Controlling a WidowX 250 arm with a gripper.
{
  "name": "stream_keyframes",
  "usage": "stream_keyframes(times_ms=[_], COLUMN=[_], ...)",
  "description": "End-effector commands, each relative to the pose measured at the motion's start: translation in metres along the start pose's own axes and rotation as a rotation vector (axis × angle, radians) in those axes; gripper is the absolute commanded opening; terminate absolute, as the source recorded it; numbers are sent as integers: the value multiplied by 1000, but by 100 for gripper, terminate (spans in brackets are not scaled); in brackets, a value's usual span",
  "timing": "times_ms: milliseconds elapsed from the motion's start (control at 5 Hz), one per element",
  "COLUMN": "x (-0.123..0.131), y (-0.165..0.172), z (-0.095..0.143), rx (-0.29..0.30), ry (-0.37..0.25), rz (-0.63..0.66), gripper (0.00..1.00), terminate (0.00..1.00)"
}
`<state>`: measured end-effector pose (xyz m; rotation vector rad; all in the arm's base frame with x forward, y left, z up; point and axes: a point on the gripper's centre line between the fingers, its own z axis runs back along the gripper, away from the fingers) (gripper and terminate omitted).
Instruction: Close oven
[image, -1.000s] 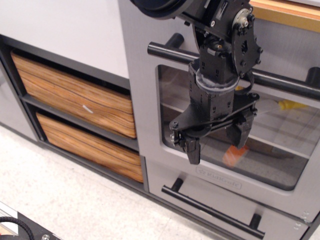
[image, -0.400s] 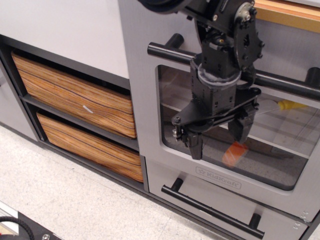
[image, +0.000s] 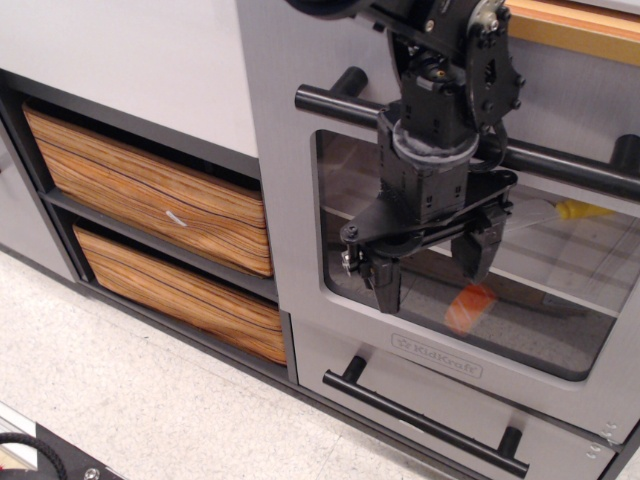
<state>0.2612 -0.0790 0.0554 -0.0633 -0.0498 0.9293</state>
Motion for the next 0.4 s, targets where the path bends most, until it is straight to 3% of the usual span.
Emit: stream_keyframes(times_ms=[0,200], x=[11,11], y=[-5,-5], z=[13,13], rx=[-38,-38], ry=[-19,-19], rz=[-2,-2], gripper=[100,100], terminate=[0,100])
